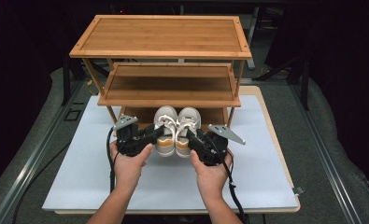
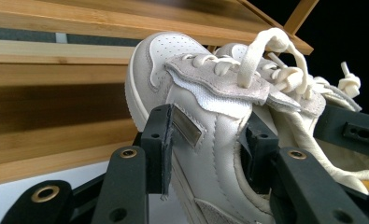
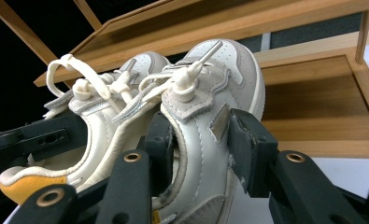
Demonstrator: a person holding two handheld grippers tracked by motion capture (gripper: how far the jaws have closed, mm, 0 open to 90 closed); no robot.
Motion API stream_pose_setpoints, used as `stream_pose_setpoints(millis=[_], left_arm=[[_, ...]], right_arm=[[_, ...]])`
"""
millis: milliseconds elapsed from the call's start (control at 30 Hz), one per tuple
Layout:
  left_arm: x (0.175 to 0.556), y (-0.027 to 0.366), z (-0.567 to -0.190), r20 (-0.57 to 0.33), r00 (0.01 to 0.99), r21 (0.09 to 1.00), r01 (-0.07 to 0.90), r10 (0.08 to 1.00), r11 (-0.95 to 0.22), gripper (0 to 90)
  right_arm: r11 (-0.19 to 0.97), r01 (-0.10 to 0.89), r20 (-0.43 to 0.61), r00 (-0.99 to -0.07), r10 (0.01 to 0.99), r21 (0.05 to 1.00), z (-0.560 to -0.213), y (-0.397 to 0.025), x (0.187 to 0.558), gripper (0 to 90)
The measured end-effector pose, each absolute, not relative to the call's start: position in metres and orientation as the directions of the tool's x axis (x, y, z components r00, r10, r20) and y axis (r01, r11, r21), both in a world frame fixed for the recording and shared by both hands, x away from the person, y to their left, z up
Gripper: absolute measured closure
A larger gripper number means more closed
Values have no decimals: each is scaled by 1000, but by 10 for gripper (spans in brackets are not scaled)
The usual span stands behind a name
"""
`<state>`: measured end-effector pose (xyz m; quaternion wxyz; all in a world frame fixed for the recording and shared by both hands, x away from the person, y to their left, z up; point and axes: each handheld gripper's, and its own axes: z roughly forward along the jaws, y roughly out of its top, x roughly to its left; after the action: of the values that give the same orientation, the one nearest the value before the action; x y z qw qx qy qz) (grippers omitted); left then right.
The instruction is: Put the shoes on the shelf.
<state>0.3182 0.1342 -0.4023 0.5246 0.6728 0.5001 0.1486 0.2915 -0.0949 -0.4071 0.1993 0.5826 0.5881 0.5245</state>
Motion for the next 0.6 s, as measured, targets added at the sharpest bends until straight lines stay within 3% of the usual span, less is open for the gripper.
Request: stream_pose_setpoints(millis=[600], left_arm=[[314,132,-384,-299,467,866,498,832,31,605]], right_arm=[[-225,458,367,-250,896,860,-393,-96,287,617]])
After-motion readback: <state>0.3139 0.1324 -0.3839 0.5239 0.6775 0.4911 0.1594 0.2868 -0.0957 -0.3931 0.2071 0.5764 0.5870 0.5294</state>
